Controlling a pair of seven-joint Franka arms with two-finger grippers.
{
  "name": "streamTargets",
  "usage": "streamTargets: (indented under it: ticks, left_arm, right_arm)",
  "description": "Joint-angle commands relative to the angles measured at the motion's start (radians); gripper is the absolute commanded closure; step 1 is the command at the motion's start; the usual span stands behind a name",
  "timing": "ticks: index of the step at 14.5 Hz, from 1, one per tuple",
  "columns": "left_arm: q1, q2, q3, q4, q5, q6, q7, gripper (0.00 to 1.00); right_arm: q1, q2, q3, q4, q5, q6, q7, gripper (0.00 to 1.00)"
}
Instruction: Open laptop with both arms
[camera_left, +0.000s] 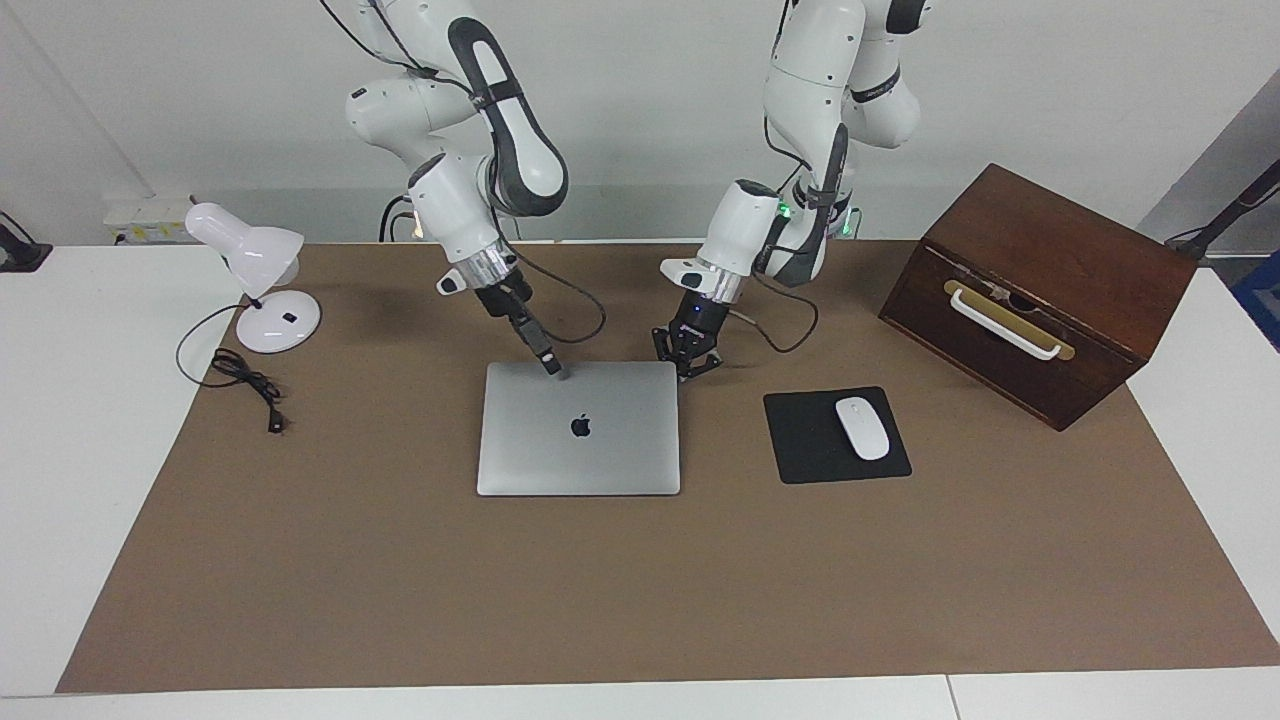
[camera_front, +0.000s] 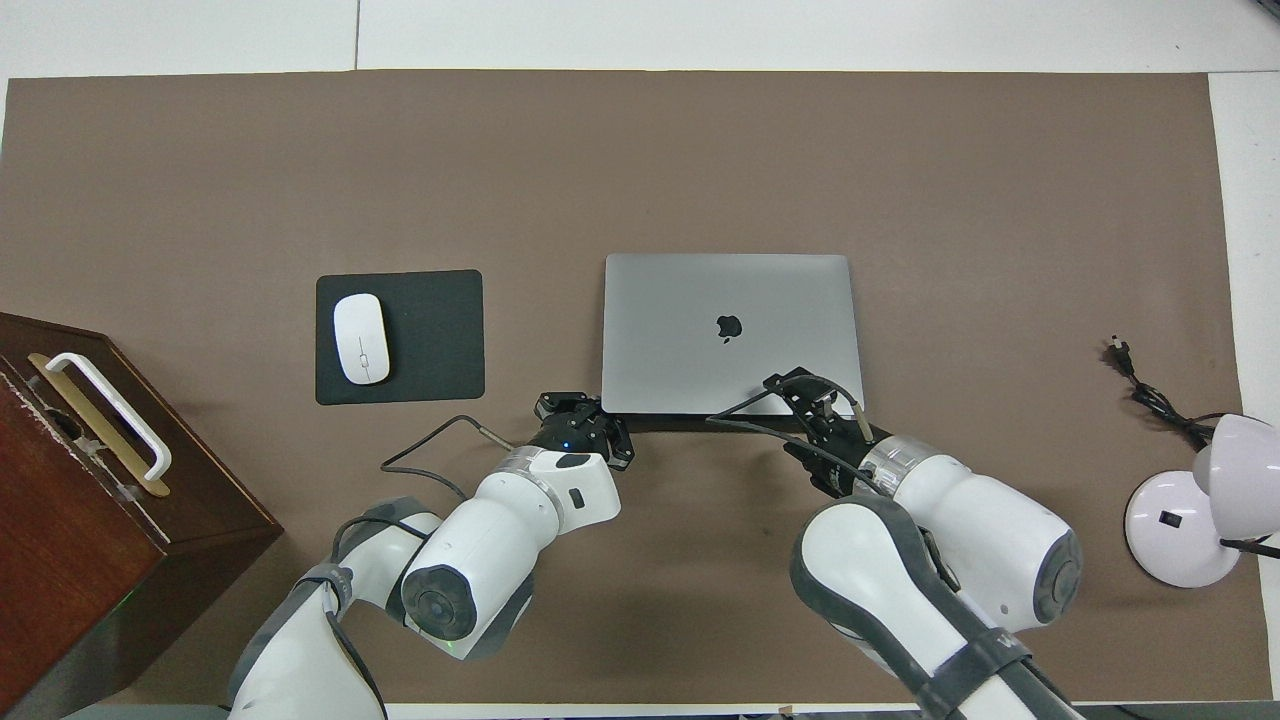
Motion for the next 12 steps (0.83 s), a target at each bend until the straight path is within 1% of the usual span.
streamTargets:
  ticks: [1, 12]
  left_arm:
    - [-0.024, 0.027, 0.006, 0.016, -0.031, 0.017, 0.02, 1.0]
    - [-0.03, 0.028, 0.006, 0.015, -0.031, 0.017, 0.021, 1.0]
  right_arm:
    - [0.002, 0.011, 0.001, 0.014, 0.033, 0.02, -0.047, 0.05]
    - [-0.004, 0.023, 0.001, 0.029, 0.033, 0.019, -0.049, 0.05]
